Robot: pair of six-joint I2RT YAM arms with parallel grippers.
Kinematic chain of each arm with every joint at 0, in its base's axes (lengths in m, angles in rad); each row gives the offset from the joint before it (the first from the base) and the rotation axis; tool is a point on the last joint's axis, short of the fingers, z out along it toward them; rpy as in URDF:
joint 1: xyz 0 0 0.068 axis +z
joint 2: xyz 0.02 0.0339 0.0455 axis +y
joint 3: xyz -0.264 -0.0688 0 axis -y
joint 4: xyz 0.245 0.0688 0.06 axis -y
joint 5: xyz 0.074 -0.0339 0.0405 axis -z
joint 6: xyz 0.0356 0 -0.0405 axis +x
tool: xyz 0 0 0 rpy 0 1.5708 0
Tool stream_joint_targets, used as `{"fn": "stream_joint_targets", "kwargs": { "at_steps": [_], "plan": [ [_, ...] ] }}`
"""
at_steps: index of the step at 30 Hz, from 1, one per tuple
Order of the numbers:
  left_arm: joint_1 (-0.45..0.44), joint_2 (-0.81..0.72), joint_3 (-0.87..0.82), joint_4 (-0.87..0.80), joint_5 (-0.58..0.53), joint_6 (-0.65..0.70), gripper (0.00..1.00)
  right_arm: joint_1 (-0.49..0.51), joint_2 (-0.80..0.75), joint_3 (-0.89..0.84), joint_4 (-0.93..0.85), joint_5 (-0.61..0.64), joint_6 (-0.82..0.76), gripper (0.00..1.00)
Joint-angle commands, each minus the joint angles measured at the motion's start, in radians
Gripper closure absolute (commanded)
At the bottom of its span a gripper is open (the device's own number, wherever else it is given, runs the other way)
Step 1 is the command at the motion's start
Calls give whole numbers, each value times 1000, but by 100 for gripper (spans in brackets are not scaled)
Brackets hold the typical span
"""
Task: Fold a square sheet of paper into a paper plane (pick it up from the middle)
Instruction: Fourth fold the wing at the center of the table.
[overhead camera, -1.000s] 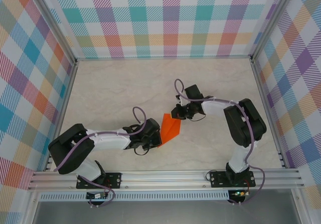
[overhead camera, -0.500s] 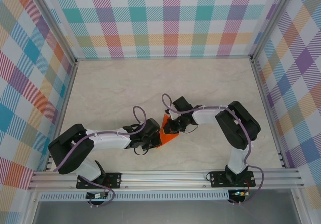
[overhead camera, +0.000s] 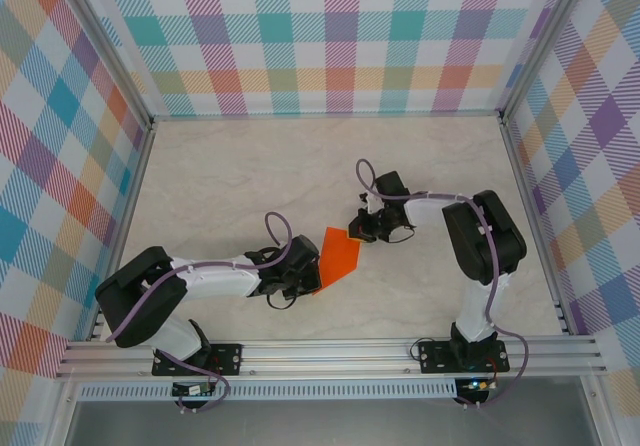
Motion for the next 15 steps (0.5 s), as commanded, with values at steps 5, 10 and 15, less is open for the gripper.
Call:
{"fn": "stream_joint_targets", "kwargs": {
  "at_steps": [5, 10, 15],
  "plan": [
    [7, -5, -51, -199, 8, 23, 100, -71, -21, 47, -81, 237, 62, 97],
    [12, -34, 3, -148, 0, 54, 99, -68, -132, 28, -87, 165, 84, 89],
    [32, -69, 128, -171, -31, 97, 71, -57, -261, -82, -38, 60, 167, 67]
  ]
}}
